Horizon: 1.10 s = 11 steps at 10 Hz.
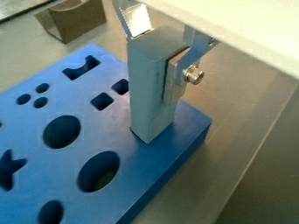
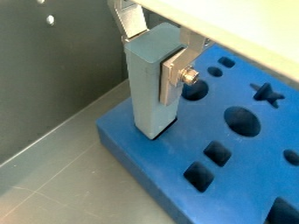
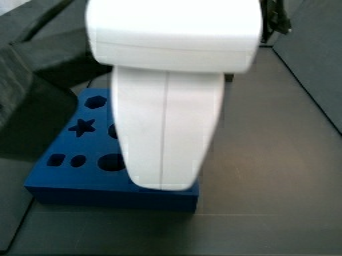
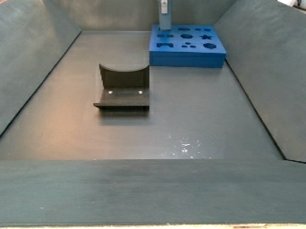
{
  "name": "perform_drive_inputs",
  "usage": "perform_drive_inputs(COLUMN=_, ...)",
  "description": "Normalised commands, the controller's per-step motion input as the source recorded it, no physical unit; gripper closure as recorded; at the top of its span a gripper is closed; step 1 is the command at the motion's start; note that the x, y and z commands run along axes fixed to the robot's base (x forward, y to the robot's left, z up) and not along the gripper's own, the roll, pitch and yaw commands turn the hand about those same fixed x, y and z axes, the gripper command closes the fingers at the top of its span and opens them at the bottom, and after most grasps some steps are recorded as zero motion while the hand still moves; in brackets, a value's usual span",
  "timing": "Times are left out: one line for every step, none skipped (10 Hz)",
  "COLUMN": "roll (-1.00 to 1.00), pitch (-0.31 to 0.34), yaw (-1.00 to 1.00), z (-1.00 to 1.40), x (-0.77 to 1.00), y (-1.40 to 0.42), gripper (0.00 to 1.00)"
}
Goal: Pick up the rectangle object. Move up. Move to above the board. Insert the rectangle object.
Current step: Insert the rectangle object.
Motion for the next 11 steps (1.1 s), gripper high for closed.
perform_drive_inputs(roll=0.0, pitch=0.0, yaw=-0.07, z=-0.15, x=0.18, y=-0.02, gripper=1.0)
perform_drive_inputs(roll=0.0, pitch=0.0, yaw=0.0, z=-0.02, x=0.0, y=0.0, gripper=1.0)
perform_drive_inputs(roll=0.04, pitch=-0.143, yaw=0.0, z=-1.0, x=0.22, y=0.0, gripper=1.0)
perform_drive_inputs(roll=0.0, pitch=0.0, yaw=0.31, z=-1.0, x=0.49, y=0.14, gripper=1.0)
perform_drive_inputs(roll=-0.09, pitch=0.0, yaw=0.35, z=-1.0, x=0.51, y=0.21, gripper=1.0)
perform_drive_inputs(roll=-0.1, pitch=0.0, yaw=0.35, z=-1.0, x=0.51, y=0.2, gripper=1.0)
perform_drive_inputs(roll=-0.11, pitch=0.0, yaw=0.35, z=-1.0, x=0.51, y=0.21, gripper=1.0)
perform_drive_inputs(roll=-0.11, pitch=0.0, yaw=0.35, z=-1.0, x=0.51, y=0.2, gripper=1.0)
perform_drive_inputs(roll=-0.11, pitch=0.0, yaw=0.35, z=-1.0, x=0.51, y=0.2, gripper=1.0)
perform_drive_inputs(roll=-0.09, pitch=0.0, yaw=0.35, z=-1.0, x=0.51, y=0.19, gripper=1.0)
perform_drive_inputs(roll=-0.17, pitch=0.0, yaw=0.08, z=-0.71, x=0.15, y=0.0, gripper=1.0)
